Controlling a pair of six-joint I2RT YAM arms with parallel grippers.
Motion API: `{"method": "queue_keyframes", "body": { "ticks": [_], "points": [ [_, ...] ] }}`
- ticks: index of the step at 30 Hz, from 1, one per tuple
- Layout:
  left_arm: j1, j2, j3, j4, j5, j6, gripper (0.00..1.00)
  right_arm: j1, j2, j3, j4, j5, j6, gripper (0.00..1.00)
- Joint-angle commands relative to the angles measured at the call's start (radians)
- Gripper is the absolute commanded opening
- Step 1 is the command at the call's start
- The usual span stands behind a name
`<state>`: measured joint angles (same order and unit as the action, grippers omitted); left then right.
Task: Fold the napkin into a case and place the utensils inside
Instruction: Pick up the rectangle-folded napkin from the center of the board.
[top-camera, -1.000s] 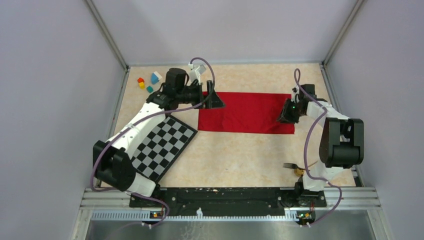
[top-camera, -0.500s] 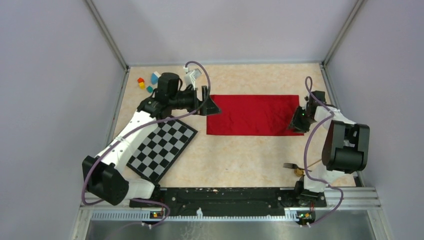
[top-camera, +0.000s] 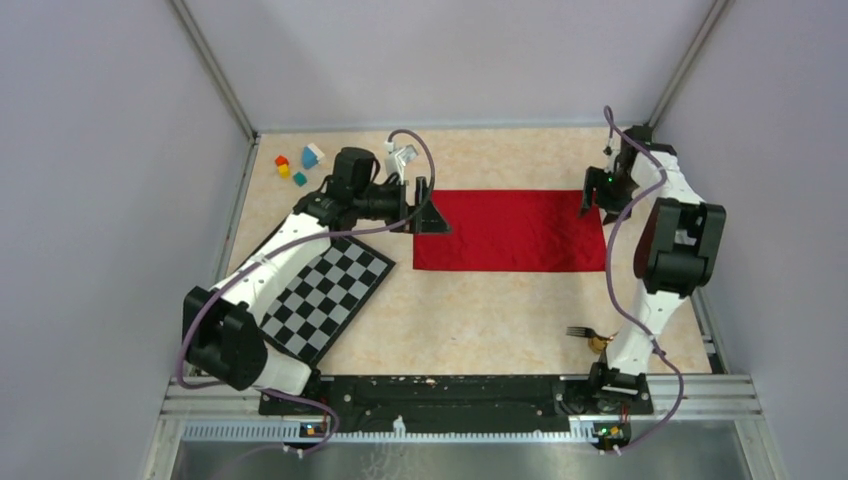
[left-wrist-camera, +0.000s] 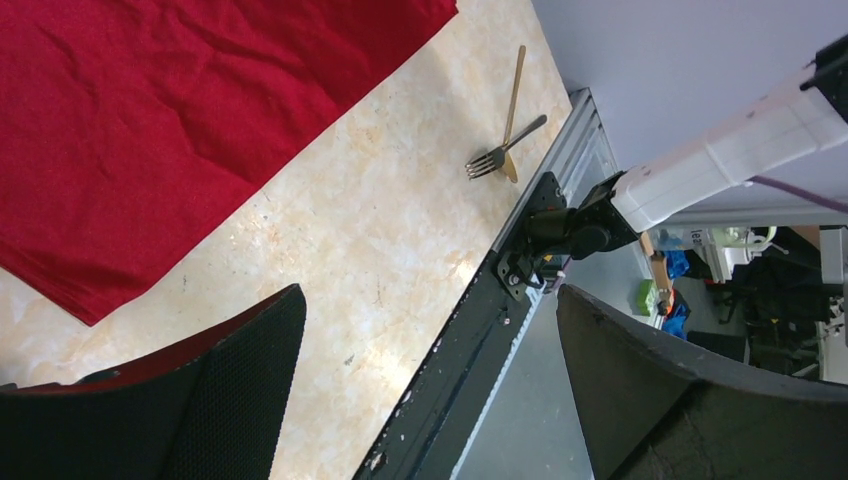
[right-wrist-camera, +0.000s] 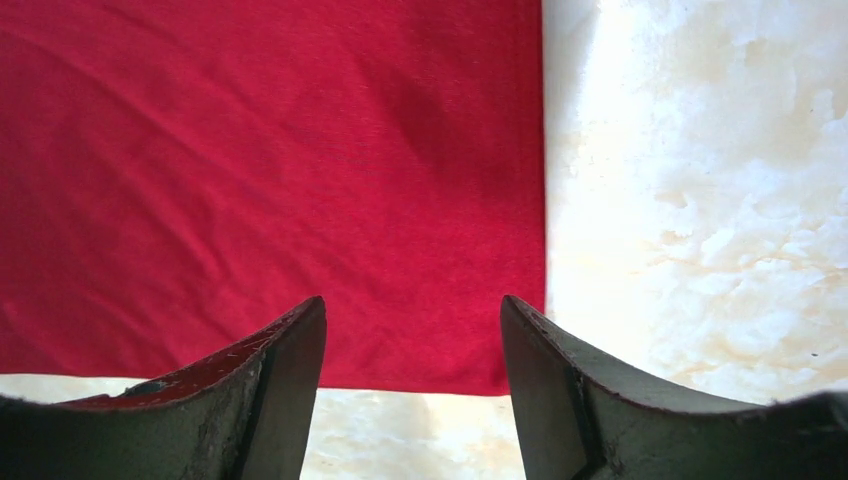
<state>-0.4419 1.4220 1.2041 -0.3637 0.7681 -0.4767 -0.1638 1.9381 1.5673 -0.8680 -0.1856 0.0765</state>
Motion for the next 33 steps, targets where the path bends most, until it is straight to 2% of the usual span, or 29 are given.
{"method": "queue_keyframes", "body": {
  "ticks": [1,7,13,33],
  "points": [
    [-0.005,0.012,0.021,0.019,0.024,0.051,0.99,0.006,0.087,0.139,-0.169,0.104,-0.072,0.64],
    [-0.005,0.061,0.009,0.048,0.058,0.045,0.99,0.009,0.156,0.196,-0.173,0.117,-0.102,0.63],
    [-0.004,0.085,0.008,0.066,0.072,0.047,0.99,0.01,0.173,0.178,-0.143,0.13,-0.101,0.63],
    [-0.003,0.073,-0.005,0.055,0.041,0.081,0.99,0.034,0.266,0.163,-0.091,0.151,-0.096,0.62]
  ]
}}
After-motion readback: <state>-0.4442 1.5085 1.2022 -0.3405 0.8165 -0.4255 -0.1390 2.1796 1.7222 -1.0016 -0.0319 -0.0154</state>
